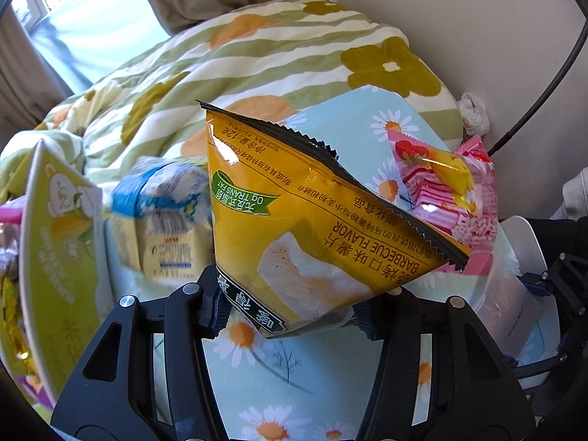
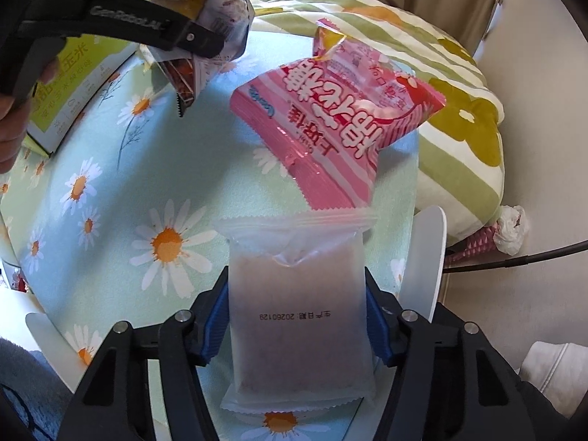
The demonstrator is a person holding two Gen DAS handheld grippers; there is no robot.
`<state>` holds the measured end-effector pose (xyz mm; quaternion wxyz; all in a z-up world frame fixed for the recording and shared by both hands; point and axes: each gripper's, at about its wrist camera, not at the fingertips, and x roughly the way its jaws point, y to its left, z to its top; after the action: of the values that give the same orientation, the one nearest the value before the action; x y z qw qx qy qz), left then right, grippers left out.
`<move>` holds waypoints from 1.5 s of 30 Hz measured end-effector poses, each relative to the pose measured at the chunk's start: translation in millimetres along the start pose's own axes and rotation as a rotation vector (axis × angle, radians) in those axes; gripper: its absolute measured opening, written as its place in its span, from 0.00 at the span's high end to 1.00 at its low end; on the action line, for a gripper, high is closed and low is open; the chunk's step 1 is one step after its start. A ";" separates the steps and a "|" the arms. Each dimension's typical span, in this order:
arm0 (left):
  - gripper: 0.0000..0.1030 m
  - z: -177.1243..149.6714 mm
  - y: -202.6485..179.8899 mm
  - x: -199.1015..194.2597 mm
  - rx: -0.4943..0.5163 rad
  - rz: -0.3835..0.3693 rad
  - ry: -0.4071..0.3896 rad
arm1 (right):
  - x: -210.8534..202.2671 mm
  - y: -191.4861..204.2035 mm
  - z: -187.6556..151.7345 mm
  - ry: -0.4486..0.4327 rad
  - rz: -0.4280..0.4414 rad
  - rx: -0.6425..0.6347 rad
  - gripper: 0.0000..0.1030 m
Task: Organize snacks
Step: 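Grasp the yellow barbecue chip bag with the left tool while the right tool grasps the clear cake packet, then carry both packets over the box and open both tools to drop them in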
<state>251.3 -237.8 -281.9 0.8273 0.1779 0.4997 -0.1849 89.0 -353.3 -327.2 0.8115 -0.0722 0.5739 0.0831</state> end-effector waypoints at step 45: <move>0.50 -100.7 338.6 -171.0 -0.426 0.277 -0.022 | -144.1 239.5 268.7 -0.362 0.314 -0.164 0.44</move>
<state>264.6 126.5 -136.3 0.8690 0.0642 0.4893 0.0377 236.7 -70.0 -107.6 0.8696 -0.0318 0.4149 0.2659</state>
